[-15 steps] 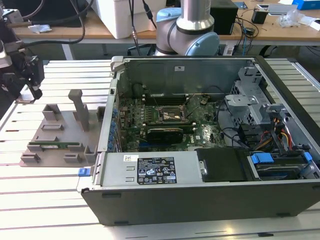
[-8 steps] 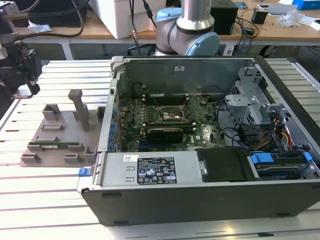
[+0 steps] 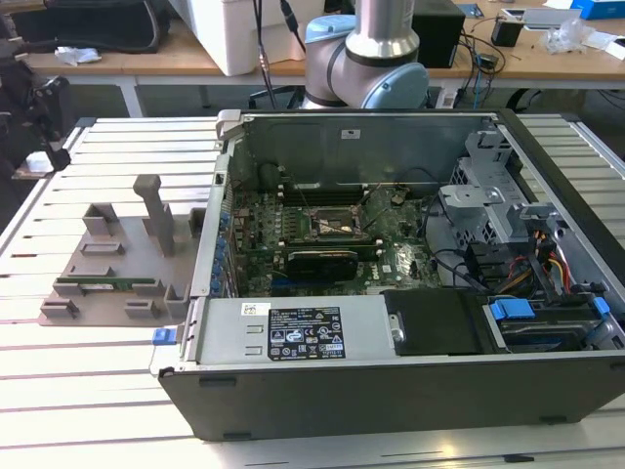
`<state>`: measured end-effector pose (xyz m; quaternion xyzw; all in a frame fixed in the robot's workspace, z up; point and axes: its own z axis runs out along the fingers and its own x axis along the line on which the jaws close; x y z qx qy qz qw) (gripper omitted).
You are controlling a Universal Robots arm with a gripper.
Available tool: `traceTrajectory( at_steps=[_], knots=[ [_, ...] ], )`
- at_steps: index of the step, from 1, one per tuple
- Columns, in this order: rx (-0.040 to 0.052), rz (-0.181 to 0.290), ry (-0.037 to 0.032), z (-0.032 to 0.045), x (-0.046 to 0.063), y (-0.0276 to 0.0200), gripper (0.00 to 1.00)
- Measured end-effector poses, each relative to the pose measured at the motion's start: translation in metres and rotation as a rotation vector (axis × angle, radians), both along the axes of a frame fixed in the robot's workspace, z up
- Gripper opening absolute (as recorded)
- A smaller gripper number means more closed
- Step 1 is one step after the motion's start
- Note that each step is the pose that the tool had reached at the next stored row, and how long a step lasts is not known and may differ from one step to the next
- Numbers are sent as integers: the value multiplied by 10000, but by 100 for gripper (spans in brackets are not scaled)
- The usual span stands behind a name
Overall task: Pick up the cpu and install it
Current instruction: 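Pick up the cpu and move it towards the insertion slot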
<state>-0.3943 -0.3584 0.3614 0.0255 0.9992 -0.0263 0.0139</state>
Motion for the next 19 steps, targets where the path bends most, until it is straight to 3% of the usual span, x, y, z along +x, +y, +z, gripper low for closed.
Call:
traceTrajectory(
  at_steps=[7,9,11,16,19],
  knots=[
    [0,0,0,225,0,0,54],
    [0,0,-1,352,0,0,54],
    [0,0,0,418,0,1,54],
    [1,0,-2,439,0,1,54],
    [0,0,-1,440,74,1,54]
  ],
)
